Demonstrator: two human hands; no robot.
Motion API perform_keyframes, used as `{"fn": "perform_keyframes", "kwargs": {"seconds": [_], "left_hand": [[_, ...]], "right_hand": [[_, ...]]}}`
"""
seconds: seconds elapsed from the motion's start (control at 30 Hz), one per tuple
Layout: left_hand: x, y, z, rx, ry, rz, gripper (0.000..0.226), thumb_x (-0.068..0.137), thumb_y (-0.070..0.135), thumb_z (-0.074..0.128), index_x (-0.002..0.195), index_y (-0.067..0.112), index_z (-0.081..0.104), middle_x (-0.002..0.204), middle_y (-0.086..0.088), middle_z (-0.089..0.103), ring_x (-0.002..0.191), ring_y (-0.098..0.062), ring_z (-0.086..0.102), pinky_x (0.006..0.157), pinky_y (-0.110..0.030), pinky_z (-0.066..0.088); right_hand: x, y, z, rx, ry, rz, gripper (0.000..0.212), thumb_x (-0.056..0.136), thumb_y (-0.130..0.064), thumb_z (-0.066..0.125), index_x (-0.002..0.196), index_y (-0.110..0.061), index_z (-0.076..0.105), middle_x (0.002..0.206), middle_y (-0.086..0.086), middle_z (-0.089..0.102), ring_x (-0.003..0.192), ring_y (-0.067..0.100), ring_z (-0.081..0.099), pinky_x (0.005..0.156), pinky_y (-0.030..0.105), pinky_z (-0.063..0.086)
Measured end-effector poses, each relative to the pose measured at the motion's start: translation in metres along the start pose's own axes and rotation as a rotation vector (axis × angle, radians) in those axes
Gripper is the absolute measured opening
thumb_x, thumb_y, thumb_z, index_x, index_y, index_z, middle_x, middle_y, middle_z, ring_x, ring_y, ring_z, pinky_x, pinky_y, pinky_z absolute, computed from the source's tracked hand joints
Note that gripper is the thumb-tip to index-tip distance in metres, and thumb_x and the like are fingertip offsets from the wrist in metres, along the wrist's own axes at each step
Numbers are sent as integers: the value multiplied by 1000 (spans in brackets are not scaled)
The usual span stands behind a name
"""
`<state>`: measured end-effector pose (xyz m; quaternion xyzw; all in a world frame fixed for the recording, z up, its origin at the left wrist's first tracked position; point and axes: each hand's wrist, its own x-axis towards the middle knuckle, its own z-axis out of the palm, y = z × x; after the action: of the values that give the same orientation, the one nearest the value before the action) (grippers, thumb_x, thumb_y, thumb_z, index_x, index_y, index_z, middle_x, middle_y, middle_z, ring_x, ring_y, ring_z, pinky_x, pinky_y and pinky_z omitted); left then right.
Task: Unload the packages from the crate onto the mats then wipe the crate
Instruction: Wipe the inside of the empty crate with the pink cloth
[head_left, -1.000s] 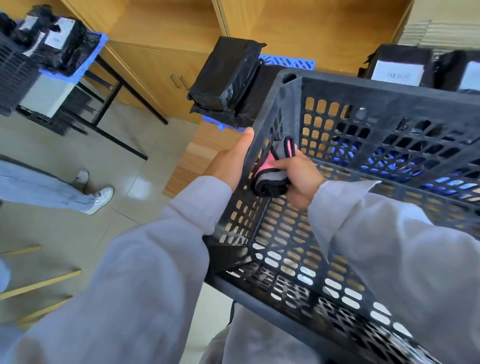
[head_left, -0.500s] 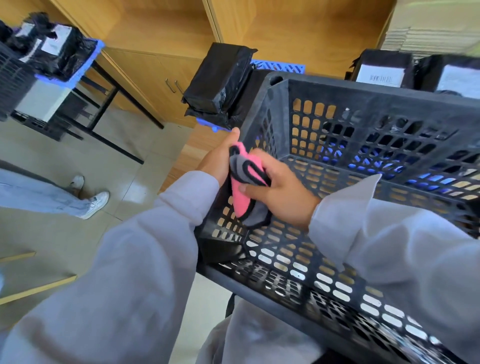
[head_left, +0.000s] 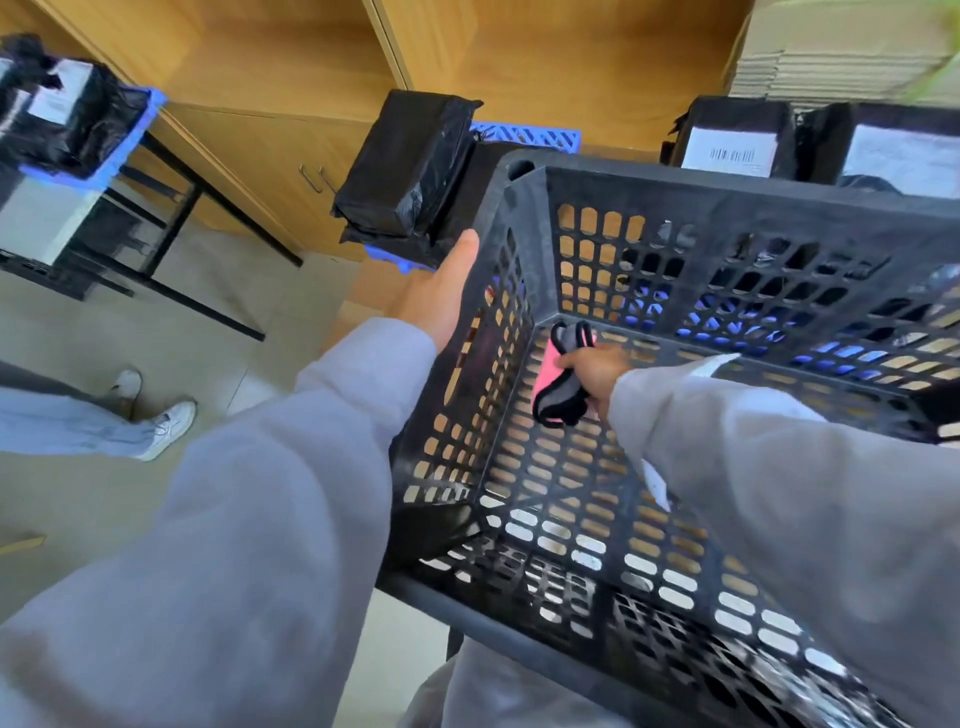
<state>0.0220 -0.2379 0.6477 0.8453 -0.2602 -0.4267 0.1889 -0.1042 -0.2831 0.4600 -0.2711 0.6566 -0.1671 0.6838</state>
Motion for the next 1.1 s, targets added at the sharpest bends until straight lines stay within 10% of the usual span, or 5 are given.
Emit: {"fn": "perform_keyframes", "kwargs": {"seconds": [0.17, 0.3, 0.47, 0.67, 1.1], "left_hand": [[9, -1, -2, 39, -13, -5, 69, 92, 70, 30, 140, 23, 44, 143, -6, 45, 130, -24, 43, 108, -41, 27], [6, 5, -5, 106, 9, 7, 51, 96, 64, 27, 84, 18, 46, 70, 5, 30, 60, -6, 29, 64, -30, 27], [8, 3, -3, 23, 3, 13, 66, 95, 66, 27, 141, 23, 43, 96, 5, 39, 88, -9, 33, 83, -30, 18], [3, 3, -3, 35, -19, 8, 72, 95, 66, 28, 147, 17, 36, 153, -7, 34, 137, -22, 33, 110, -37, 23], [0, 2, -4, -18, 13, 67, 66, 96, 61, 35, 147, 19, 37, 153, -6, 34, 139, -23, 33, 106, -33, 25]], "right_hand": [[27, -3, 37, -173, 88, -55, 36, 87, -16, 66, 122, -6, 62, 103, 10, 68, 97, 30, 64, 97, 44, 51], [33, -10, 52, -217, 150, -131, 37, 91, -8, 55, 128, -9, 60, 104, 8, 64, 92, 27, 58, 85, 34, 48], [41, -13, 45, -181, 103, -202, 39, 86, -8, 63, 123, -20, 67, 107, 7, 71, 98, 29, 66, 94, 43, 53], [-7, -52, 39, 27, 14, -352, 32, 90, 1, 59, 118, -14, 66, 106, 7, 68, 95, 27, 67, 88, 39, 56], [-97, -92, 28, 116, -201, -898, 23, 91, 2, 59, 110, -8, 66, 100, 14, 71, 93, 28, 69, 88, 48, 56]]}}
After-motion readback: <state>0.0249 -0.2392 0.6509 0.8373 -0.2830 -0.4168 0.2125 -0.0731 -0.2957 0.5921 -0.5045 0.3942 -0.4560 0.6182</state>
